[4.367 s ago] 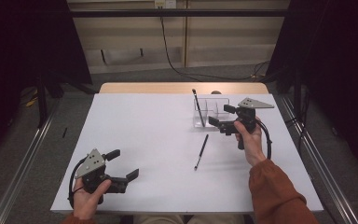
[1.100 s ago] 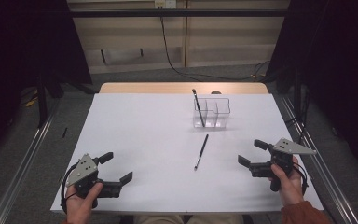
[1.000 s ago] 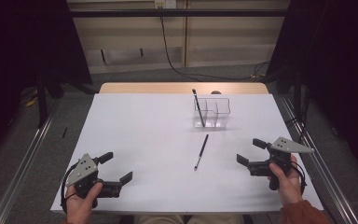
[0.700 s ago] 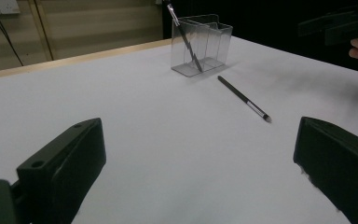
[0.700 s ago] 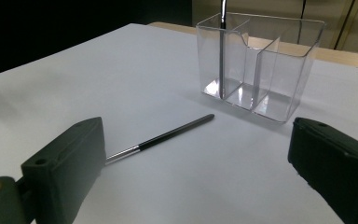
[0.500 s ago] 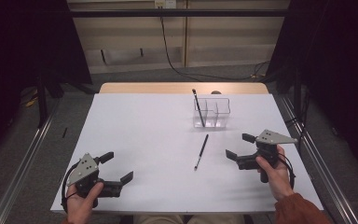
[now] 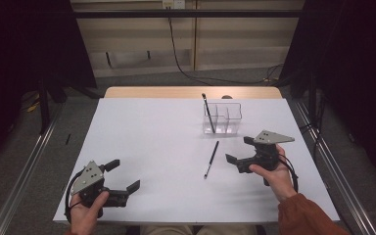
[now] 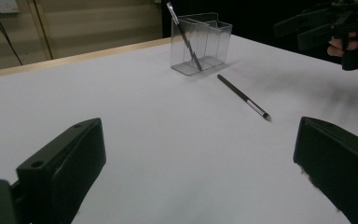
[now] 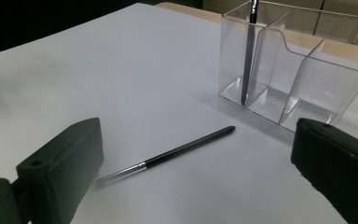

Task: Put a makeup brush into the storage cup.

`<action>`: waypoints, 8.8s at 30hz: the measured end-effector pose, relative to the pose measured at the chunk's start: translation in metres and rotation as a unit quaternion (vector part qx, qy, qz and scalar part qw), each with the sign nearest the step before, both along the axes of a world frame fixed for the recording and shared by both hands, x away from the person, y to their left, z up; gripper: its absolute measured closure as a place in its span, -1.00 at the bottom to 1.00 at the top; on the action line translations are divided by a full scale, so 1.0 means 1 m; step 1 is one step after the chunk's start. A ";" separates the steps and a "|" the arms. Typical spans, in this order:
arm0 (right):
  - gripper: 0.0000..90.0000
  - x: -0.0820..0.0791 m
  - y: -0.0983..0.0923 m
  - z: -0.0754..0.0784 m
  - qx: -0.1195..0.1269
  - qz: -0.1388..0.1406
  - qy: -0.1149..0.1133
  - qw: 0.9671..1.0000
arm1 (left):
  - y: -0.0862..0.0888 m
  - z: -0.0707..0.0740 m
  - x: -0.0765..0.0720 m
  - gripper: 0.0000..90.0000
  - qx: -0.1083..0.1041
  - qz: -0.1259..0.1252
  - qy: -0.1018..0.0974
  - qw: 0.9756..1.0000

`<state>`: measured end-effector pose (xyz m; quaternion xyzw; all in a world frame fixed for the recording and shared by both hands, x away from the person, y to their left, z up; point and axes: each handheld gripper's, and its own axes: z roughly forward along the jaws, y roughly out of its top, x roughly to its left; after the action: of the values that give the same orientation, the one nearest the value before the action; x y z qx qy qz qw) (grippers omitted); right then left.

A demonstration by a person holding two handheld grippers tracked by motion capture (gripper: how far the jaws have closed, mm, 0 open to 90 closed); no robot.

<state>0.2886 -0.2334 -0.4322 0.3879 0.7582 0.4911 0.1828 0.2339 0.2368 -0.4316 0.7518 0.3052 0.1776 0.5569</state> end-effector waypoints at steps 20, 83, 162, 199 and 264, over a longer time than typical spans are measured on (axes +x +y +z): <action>-0.92 0.027 0.032 -0.001 -0.043 0.011 0.056 0.997 | 0.000 -0.001 0.000 -0.95 -0.002 0.000 0.003 1.000; -0.58 0.070 0.095 -0.022 -0.215 0.015 0.315 0.924 | 0.000 -0.001 0.002 -0.95 0.002 -0.005 0.004 1.000; 0.88 0.061 0.079 -0.006 -0.213 0.042 0.268 0.939 | 0.002 -0.003 0.003 -0.95 -0.001 0.004 0.011 1.000; 0.88 0.038 0.047 0.012 -0.008 0.071 0.080 0.994 | 0.005 -0.001 0.003 -0.96 -0.006 0.006 0.008 1.000; 0.88 -0.007 0.099 0.031 -0.104 0.288 0.098 0.947 | -0.024 0.011 0.009 -0.96 0.029 -0.062 0.004 0.998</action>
<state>0.2816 -0.1345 -0.4013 0.1779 0.8989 0.4005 -0.0022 0.2425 0.2129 -0.4206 0.7855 0.2550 0.1488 0.5439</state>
